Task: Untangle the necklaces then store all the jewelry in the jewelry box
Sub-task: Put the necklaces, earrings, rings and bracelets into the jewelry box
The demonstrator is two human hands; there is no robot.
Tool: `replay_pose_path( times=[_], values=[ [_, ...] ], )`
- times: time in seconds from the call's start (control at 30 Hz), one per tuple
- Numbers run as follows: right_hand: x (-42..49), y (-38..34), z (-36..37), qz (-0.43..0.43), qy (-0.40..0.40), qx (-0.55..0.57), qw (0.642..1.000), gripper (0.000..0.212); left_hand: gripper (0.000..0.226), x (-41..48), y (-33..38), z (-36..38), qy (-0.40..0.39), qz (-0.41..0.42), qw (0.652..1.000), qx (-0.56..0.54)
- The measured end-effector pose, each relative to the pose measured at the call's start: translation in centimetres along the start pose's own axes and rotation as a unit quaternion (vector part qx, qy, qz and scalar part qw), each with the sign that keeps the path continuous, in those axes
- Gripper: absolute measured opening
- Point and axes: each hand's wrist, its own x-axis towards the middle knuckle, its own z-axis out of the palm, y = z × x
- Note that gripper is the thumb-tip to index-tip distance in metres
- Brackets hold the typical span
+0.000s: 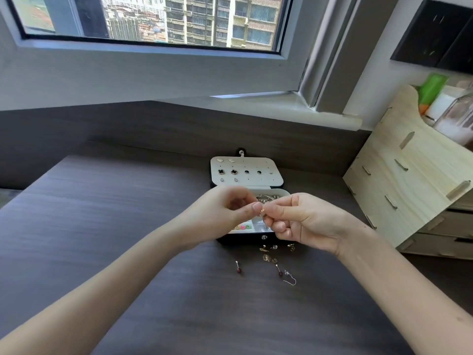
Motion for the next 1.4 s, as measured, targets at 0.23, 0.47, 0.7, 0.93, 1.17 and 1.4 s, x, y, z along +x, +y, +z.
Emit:
replay_pose_path(
  times=[0.23, 0.47, 0.7, 0.93, 1.17, 1.4],
  values=[
    [0.7, 0.0, 1.0, -0.041, 0.040, -0.019, 0.998, 0.017, 0.020, -0.2, 0.2, -0.5, 0.019, 0.016, 0.999, -0.033],
    [1.9, -0.8, 1.7, -0.062, 0.041, 0.045, 0.996, 0.014, 0.019, 0.1, 0.4, -2.1, 0.060, 0.018, 0.995, -0.077],
    [2.9, -1.5, 1.1, -0.071, 0.120, -0.260, 0.955, 0.009, 0.021, -0.3, -3.4, -3.0, 0.136, 0.059, 0.966, 0.211],
    [4.3, -1.8, 1.1, -0.019, 0.096, -0.398, 0.912, 0.010, 0.048, -0.4, -6.9, -2.2, 0.153, 0.199, 0.892, 0.377],
    [4.8, -2.0, 1.1, 0.019, 0.090, -0.494, 0.865, 0.007, 0.051, -0.4, -7.4, -2.1, 0.151, 0.202, 0.891, 0.377],
    [5.3, -2.8, 1.4, 0.038, 0.059, -0.548, 0.833, 0.006, 0.054, -0.6, -7.5, -2.1, 0.136, 0.222, 0.897, 0.358]
  ],
)
